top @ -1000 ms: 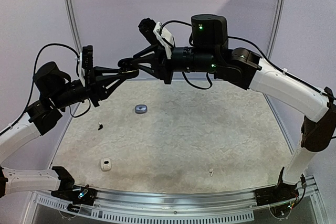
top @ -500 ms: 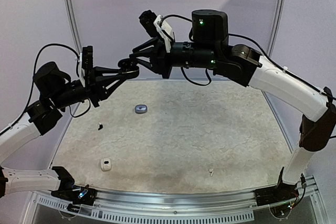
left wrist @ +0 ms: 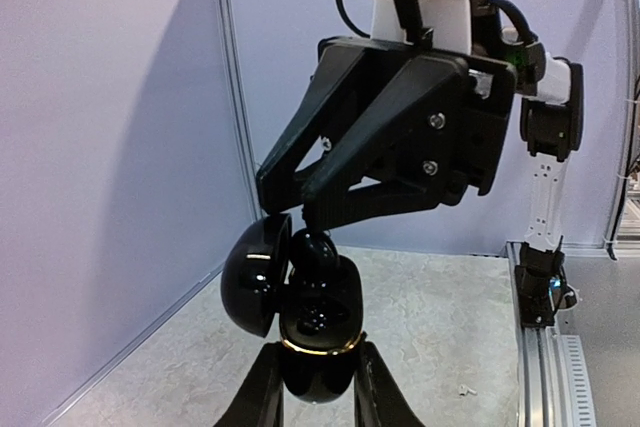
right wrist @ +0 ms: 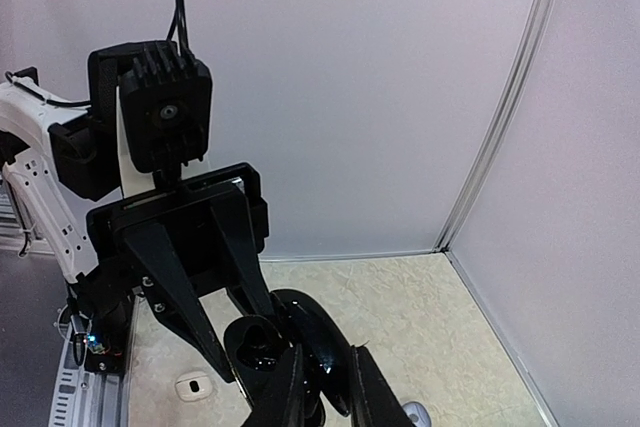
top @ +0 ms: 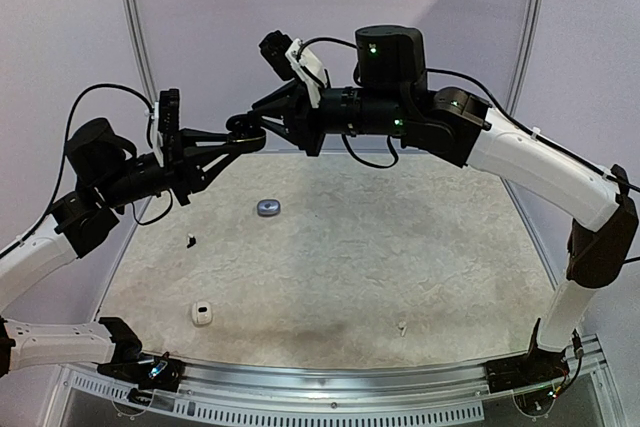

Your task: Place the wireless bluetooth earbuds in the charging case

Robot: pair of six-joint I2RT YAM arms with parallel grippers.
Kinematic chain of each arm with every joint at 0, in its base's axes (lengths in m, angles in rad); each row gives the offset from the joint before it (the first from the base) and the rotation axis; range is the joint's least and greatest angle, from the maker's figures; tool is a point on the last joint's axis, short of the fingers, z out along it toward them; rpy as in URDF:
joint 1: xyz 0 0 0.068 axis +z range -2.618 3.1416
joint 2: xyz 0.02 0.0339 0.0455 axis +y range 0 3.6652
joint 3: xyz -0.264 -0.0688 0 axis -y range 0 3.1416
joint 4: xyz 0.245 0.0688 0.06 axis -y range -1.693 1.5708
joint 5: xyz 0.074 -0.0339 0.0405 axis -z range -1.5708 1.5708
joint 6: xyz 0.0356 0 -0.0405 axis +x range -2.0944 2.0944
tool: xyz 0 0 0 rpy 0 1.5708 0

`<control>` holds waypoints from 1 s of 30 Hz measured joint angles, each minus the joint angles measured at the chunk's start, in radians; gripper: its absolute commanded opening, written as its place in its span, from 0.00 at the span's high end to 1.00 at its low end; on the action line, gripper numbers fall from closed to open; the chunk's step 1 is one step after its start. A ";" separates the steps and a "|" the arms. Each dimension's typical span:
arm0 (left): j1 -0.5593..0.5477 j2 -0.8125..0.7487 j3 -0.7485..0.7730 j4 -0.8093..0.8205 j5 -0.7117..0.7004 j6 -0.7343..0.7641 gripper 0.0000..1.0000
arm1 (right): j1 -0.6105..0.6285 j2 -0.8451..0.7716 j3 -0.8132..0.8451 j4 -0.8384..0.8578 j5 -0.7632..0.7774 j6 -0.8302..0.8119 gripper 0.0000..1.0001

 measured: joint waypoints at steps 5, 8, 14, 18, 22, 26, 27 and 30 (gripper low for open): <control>0.000 0.000 0.000 -0.007 -0.013 0.000 1.00 | 0.000 0.000 0.000 -0.008 0.027 -0.002 0.79; 0.000 0.000 0.000 -0.007 -0.026 0.000 1.00 | 0.000 0.000 0.000 -0.010 0.044 -0.006 0.79; 0.000 0.000 -0.001 -0.012 -0.042 0.022 1.00 | 0.000 0.000 0.000 -0.020 0.071 -0.015 0.76; 0.000 -0.002 -0.016 -0.003 -0.040 0.053 1.00 | 0.000 -0.001 -0.001 -0.034 0.092 -0.016 0.70; 0.009 -0.003 -0.050 0.037 0.006 0.093 1.00 | -0.013 -0.034 -0.055 -0.037 0.060 -0.008 0.65; 0.029 0.011 -0.069 0.082 0.111 0.114 1.00 | -0.050 -0.115 -0.129 -0.040 -0.018 0.017 0.62; 0.032 0.018 -0.071 0.093 0.138 0.120 1.00 | -0.059 -0.135 -0.141 -0.042 -0.031 0.023 0.60; 0.034 0.039 -0.082 0.115 0.221 0.148 1.00 | -0.079 -0.211 -0.185 -0.045 -0.064 0.037 0.56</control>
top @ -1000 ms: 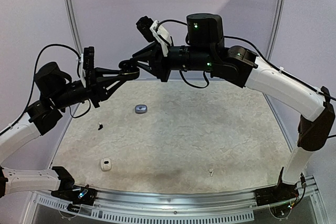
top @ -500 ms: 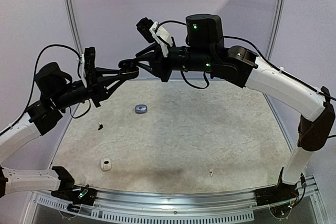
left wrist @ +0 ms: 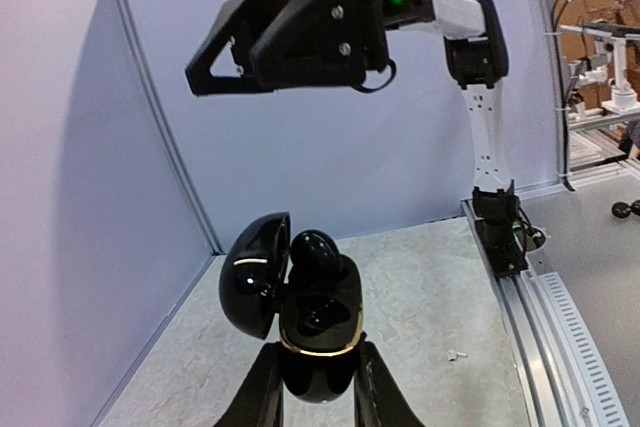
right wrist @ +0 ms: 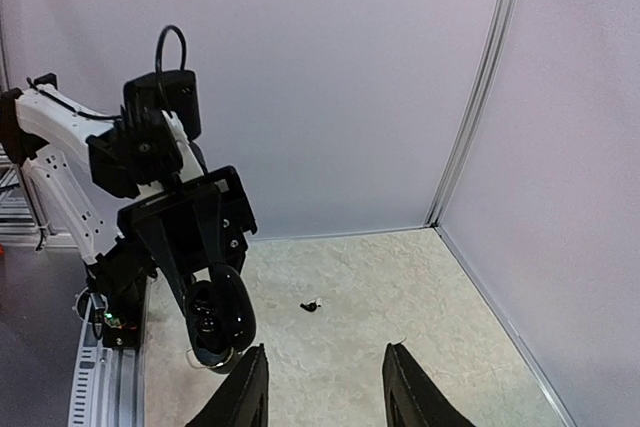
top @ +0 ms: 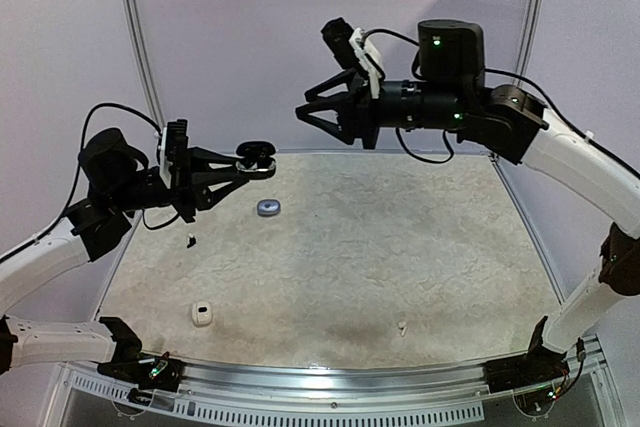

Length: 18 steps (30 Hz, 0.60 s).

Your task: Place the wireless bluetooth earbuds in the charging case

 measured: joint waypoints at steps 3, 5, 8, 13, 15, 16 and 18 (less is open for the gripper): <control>0.000 0.026 -0.013 0.009 0.074 0.044 1.00 | -0.003 -0.064 -0.042 -0.004 -0.034 0.004 0.49; -0.002 0.049 -0.016 0.013 0.117 0.078 1.00 | -0.003 -0.089 -0.065 -0.015 -0.063 0.000 0.45; -0.014 0.085 -0.023 0.024 0.164 0.129 1.00 | -0.003 -0.103 -0.099 -0.048 -0.092 -0.011 0.42; -0.060 0.134 -0.065 0.073 0.204 0.207 1.00 | -0.003 -0.108 -0.173 -0.122 -0.113 -0.049 0.42; -0.079 0.152 -0.081 0.095 0.202 0.238 1.00 | -0.003 -0.109 -0.199 -0.136 -0.118 -0.055 0.43; -0.089 0.158 -0.088 0.105 0.198 0.257 1.00 | -0.003 -0.113 -0.213 -0.136 -0.118 -0.055 0.43; -0.103 0.165 -0.099 0.115 0.187 0.286 1.00 | -0.003 -0.134 -0.252 -0.137 -0.114 -0.053 0.45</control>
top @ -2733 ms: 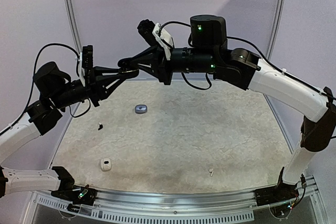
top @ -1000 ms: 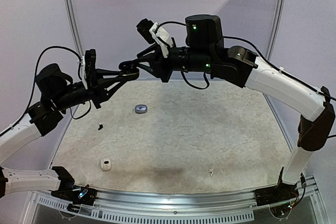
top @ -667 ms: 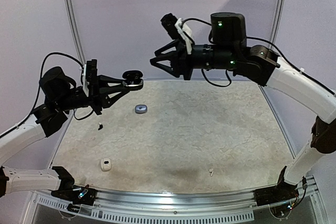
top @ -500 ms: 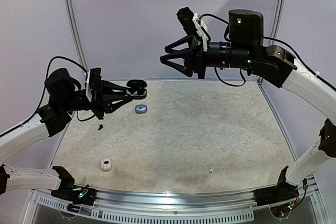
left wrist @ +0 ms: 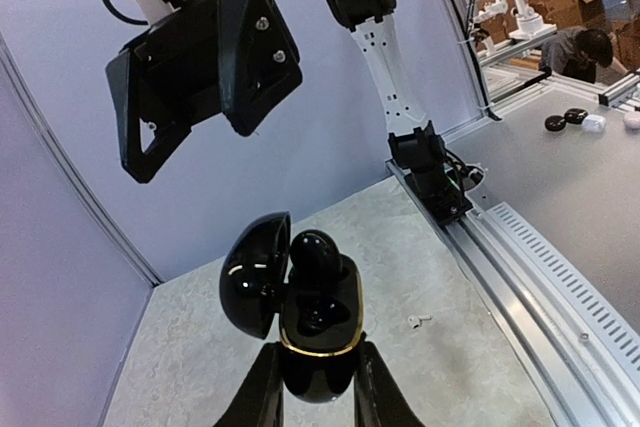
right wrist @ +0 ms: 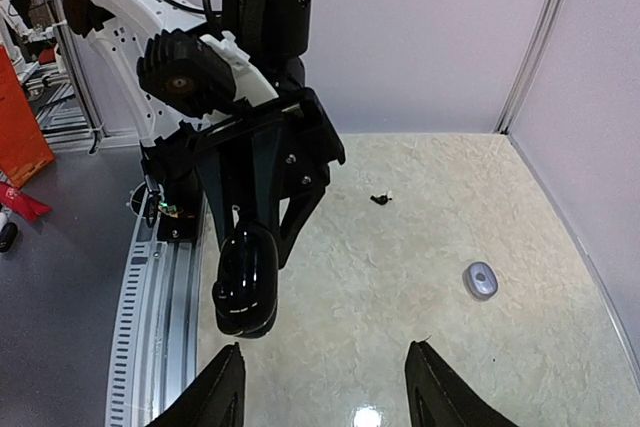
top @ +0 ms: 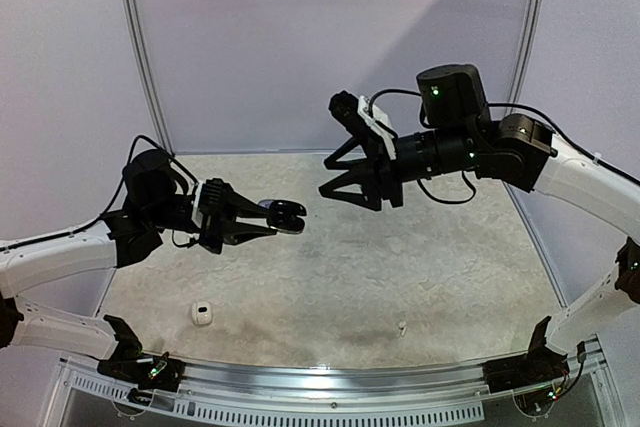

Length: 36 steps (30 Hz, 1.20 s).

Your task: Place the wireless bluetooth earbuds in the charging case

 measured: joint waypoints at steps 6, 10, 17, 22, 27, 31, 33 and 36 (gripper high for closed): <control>-0.034 0.005 -0.027 0.030 -0.045 0.056 1.00 | 0.010 -0.105 -0.109 0.024 0.086 0.045 0.50; -0.046 0.010 -0.053 0.067 -0.119 0.054 1.00 | 0.042 -0.148 -0.129 0.043 0.240 0.122 0.55; -0.065 0.034 -0.098 0.159 -0.265 -0.013 1.00 | 0.166 -0.137 -0.122 0.051 0.414 0.216 0.58; -0.101 0.022 -0.132 0.193 -0.360 -0.083 1.00 | 0.248 -0.081 -0.089 0.051 0.475 0.194 0.60; -0.124 -0.027 -0.152 0.194 -0.446 -0.128 1.00 | 0.258 -0.026 -0.087 0.081 0.568 0.244 0.58; -0.131 -0.057 -0.163 0.194 -0.474 -0.131 1.00 | 0.263 0.014 -0.085 0.111 0.616 0.280 0.58; -0.134 -0.061 -0.167 0.194 -0.480 -0.130 1.00 | 0.267 0.037 -0.079 0.116 0.634 0.288 0.62; -0.134 -0.063 -0.173 0.194 -0.484 -0.126 1.00 | 0.268 0.061 -0.077 0.124 0.647 0.301 0.67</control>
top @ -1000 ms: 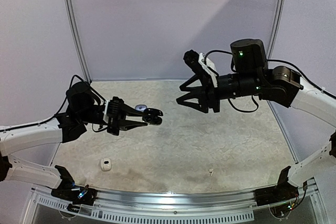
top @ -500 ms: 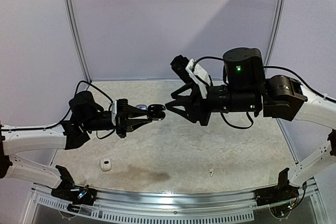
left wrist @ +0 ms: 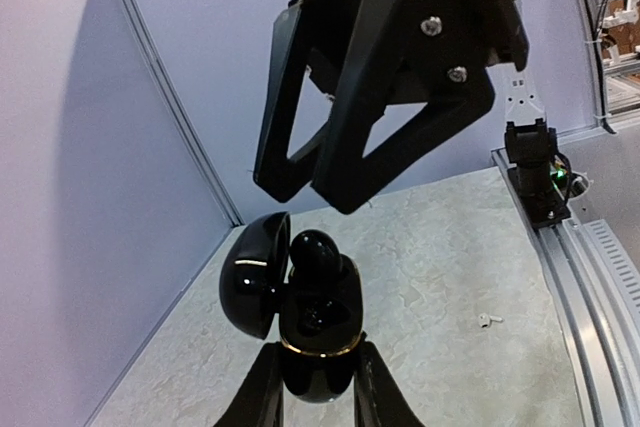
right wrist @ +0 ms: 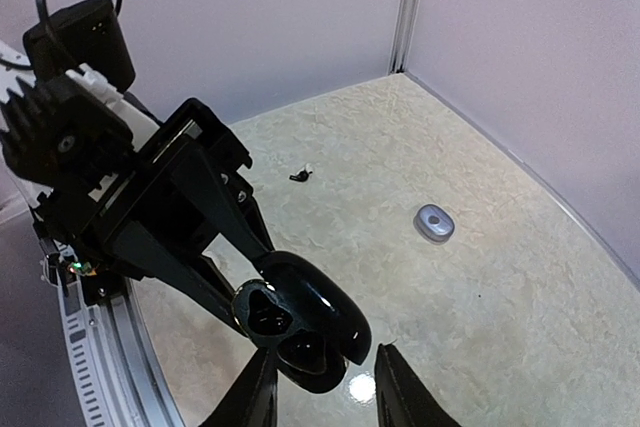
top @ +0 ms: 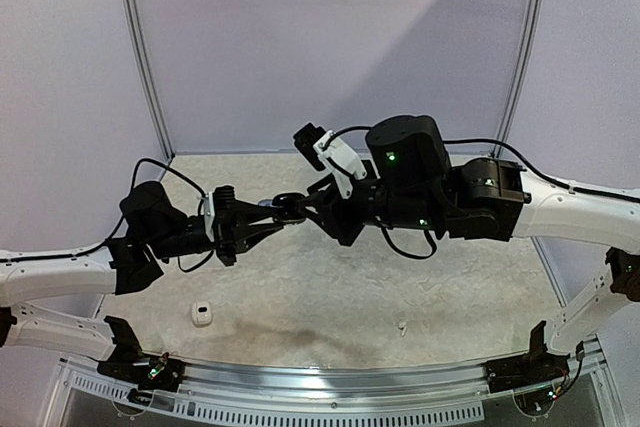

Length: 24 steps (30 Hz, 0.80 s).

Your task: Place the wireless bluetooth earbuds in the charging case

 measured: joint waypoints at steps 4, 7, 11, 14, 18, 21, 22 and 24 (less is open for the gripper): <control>-0.002 0.000 -0.003 0.000 -0.008 0.005 1.00 | 0.000 0.005 0.000 0.026 0.009 0.008 0.66; -0.002 0.000 -0.003 0.001 -0.010 0.006 1.00 | 0.000 0.006 0.000 0.039 0.021 0.013 0.64; -0.002 0.000 -0.003 0.001 -0.013 0.005 1.00 | 0.000 0.016 0.000 0.043 0.024 0.018 0.64; -0.002 0.000 -0.003 0.001 -0.017 0.004 1.00 | 0.000 0.029 0.000 0.043 0.027 0.021 0.64; -0.002 0.000 -0.003 0.001 -0.022 0.002 1.00 | 0.000 0.036 0.000 0.042 0.027 0.021 0.63; -0.002 0.000 -0.003 0.001 -0.029 0.002 1.00 | 0.000 0.040 0.002 0.041 0.028 0.023 0.62; -0.002 0.000 -0.003 0.001 -0.032 0.002 1.00 | 0.000 0.043 0.003 0.040 0.031 0.024 0.62; -0.002 0.000 -0.003 0.001 -0.034 0.002 1.00 | 0.000 0.049 0.007 0.033 0.033 0.027 0.62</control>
